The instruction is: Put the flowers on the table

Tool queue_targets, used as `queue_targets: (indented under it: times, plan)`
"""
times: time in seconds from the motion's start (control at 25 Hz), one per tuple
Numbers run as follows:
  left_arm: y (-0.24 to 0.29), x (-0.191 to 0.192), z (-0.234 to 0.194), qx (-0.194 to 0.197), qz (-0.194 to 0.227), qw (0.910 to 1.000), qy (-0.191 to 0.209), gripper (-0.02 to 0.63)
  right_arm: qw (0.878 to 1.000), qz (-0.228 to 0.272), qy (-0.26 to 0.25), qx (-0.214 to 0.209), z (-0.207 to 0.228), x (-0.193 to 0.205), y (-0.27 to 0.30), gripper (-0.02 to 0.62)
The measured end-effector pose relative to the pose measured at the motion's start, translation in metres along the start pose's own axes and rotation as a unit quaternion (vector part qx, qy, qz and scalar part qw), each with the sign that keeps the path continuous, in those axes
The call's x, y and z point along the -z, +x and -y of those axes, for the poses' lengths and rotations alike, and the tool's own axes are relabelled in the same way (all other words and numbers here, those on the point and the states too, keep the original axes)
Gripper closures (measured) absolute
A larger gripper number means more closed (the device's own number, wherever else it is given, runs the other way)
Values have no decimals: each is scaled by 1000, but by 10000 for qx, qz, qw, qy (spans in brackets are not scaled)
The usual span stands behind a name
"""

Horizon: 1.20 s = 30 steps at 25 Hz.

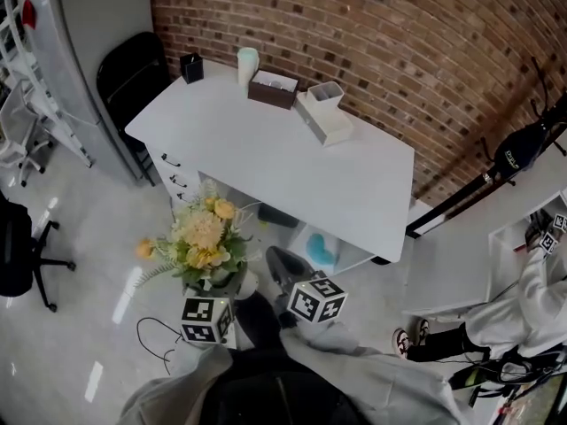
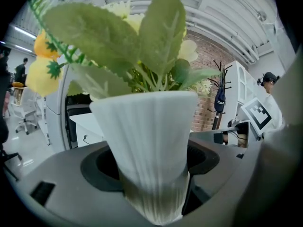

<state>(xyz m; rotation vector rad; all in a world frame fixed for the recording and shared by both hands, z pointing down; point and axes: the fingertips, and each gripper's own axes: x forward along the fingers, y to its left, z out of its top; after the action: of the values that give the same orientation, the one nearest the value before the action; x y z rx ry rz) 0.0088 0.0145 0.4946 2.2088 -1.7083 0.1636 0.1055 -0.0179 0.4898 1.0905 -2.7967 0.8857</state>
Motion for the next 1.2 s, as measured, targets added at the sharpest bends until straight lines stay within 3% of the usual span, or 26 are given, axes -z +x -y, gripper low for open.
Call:
queue_targets:
  times: [0.76,1.04,1.2]
  plan:
    - [149,-62,-82,-171,-116,9993,-301,233,9984,-343,255,-371,79,-76,154,595]
    - [197,-74,-111,-258,-55,9993,-273,233,9966,-554,400,-471,106,-86,209,595]
    - [219,-82,-126,-317,-112,9984,-458,233,9949,-672,473,-579,116,-91,241,595]
